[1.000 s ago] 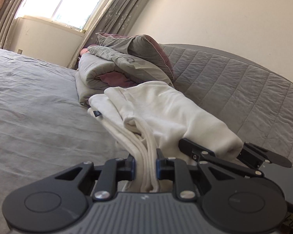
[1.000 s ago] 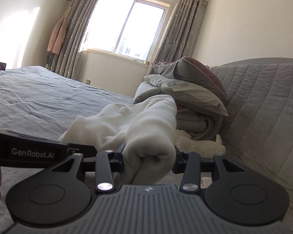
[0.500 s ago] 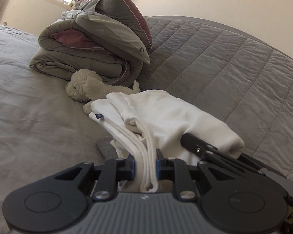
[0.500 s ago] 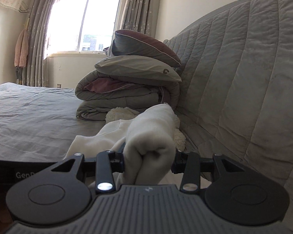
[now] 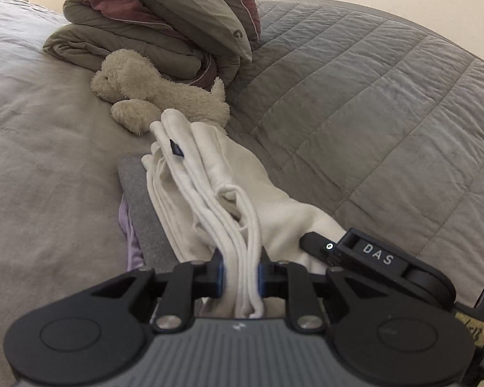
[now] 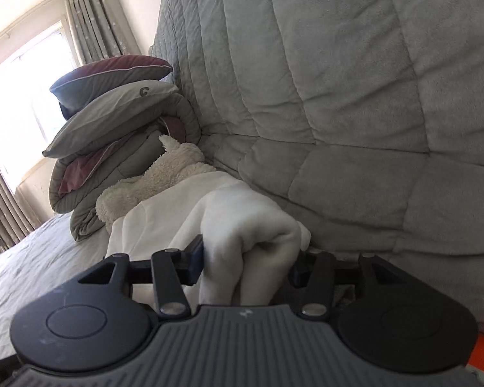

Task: Fold clothes
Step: 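Lower the bundle onto the grey folded clothes with both grippers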

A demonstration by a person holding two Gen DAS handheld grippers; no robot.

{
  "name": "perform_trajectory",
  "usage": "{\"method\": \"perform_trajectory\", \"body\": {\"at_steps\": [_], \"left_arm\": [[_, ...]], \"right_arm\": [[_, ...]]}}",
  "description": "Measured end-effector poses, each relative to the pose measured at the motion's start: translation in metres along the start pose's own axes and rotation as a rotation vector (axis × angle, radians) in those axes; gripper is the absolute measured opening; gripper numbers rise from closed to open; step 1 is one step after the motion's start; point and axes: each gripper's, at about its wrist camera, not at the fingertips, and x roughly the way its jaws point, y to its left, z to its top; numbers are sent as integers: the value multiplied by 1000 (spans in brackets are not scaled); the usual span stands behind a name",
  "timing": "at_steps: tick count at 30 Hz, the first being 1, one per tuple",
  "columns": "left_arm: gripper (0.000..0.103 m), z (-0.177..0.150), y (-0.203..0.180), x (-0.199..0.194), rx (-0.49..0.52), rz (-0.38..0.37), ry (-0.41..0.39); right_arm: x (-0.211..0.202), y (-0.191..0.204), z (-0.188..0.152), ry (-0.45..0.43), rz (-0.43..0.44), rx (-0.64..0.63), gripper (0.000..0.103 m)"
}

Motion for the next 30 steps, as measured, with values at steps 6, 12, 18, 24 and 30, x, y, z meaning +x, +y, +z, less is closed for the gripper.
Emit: {"method": "perform_trajectory", "body": {"at_steps": [6, 12, 18, 24, 30], "left_arm": [[19, -2, -3, 1, -84, 14, 4], [19, -18, -5, 6, -98, 60, -4], [19, -14, 7, 5, -163, 43, 6], [19, -16, 6, 3, -163, 19, 16], [20, -18, 2, 2, -131, 17, 9]], "right_arm": [[-13, -13, 10, -43, -18, 140, 61], [-13, -24, 6, -15, -175, 130, 74], [-38, -26, 16, 86, -203, 154, 74], [-22, -42, 3, 106, -125, 275, 43], [-24, -33, 12, 32, -86, 252, 33]]}}
